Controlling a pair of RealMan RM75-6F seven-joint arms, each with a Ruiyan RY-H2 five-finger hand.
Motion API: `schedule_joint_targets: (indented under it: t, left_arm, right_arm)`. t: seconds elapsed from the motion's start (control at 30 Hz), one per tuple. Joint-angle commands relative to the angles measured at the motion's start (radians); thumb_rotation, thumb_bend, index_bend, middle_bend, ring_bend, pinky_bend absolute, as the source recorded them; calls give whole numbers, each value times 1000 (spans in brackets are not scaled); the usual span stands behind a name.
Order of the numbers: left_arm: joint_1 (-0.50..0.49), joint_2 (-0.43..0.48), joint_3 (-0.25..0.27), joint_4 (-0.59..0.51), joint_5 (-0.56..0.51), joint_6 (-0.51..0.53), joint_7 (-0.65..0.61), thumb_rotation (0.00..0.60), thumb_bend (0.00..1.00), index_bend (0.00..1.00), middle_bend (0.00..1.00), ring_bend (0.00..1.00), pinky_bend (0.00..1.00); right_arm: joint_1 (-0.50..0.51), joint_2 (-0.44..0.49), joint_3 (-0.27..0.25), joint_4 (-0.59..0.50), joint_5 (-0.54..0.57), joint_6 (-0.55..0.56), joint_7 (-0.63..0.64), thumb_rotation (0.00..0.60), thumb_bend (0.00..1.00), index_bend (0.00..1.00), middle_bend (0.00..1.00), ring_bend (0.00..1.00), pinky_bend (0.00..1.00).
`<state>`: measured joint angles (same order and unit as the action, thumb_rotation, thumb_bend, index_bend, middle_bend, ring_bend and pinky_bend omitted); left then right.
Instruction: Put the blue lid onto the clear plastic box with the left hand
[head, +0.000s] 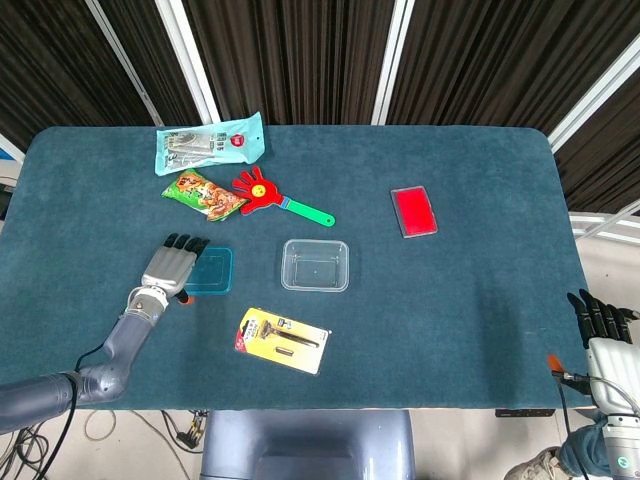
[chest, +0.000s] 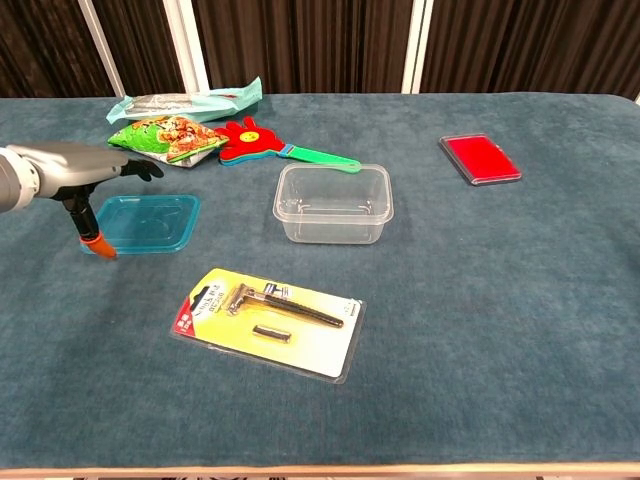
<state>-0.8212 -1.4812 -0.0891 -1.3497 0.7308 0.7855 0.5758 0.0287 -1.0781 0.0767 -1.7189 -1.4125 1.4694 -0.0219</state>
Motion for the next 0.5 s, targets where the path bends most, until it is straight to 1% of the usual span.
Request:
schedule_joint_targets:
  t: [0.03,0.5]
  left_arm:
    - [-4,-13,4,17,11,16,4,600,51,0,68,0,0]
    - [-19,-26,17,50,19,-12,-20,600,51,0,89,0,0]
  right_arm:
    - [-1,0,0,0,1,1,0,600,336,0,14,0,0]
    - [-3,-1,6,-3,19,1,-4,600,336,0,14,0,0]
